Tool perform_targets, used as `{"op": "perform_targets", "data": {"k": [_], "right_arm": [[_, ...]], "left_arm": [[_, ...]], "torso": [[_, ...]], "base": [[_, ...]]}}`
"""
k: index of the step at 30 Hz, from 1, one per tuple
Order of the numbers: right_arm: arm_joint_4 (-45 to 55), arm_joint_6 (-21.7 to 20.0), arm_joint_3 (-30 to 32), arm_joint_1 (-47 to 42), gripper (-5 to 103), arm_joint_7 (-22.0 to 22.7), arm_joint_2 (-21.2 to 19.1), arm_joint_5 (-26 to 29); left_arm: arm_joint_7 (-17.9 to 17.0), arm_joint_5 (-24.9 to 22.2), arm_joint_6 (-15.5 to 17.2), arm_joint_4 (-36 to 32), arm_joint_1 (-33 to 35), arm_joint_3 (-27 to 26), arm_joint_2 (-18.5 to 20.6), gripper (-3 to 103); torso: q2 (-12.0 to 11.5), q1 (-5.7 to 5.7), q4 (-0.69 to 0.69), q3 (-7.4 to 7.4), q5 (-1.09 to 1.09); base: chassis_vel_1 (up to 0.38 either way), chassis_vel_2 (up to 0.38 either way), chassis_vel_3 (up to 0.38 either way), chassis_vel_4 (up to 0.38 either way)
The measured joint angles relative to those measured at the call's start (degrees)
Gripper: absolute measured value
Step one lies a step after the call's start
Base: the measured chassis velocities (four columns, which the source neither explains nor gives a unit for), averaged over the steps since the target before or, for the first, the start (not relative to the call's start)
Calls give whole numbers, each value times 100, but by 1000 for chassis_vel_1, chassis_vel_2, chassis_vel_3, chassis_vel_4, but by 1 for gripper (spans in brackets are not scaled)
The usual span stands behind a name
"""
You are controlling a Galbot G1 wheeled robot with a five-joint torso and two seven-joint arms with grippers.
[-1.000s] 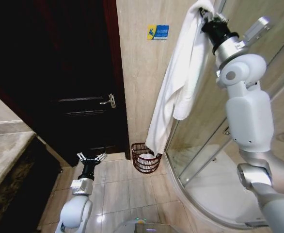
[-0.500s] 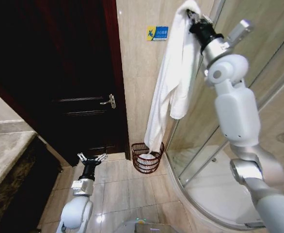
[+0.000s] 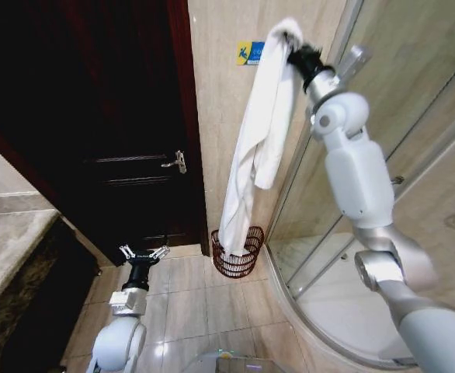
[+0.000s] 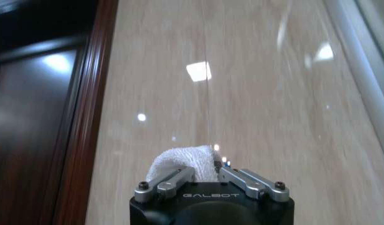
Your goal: Discard the used towel into the hamper.
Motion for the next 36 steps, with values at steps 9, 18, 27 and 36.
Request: {"op": "perform_targets", "data": {"k": [9, 18, 27, 36], "right_arm": [[342, 23, 116, -755, 3, -84, -108, -210], [418, 57, 169, -1098, 3, -98, -107, -321], [610, 118, 343, -1766, 3, -168, -92, -487], [701, 264, 384, -2463, 3, -279, -40, -759]], "left_arm": [[-2, -1, -2, 31, -9, 7, 4, 100], [-2, 23, -50, 64, -7, 32, -50, 100], [-6, 25, -95, 97, 12, 13, -39, 100], [-7, 110, -111, 172, -20, 100, -88, 100]], "torso": [[0, 0, 0, 0, 0], [0, 0, 1, 0, -1], [0, 0, 1, 0, -1], [0, 0, 0, 0, -2]], "base": [[0, 0, 0, 0], [0, 0, 0, 0], [0, 0, 0, 0], [0, 0, 0, 0]]}}
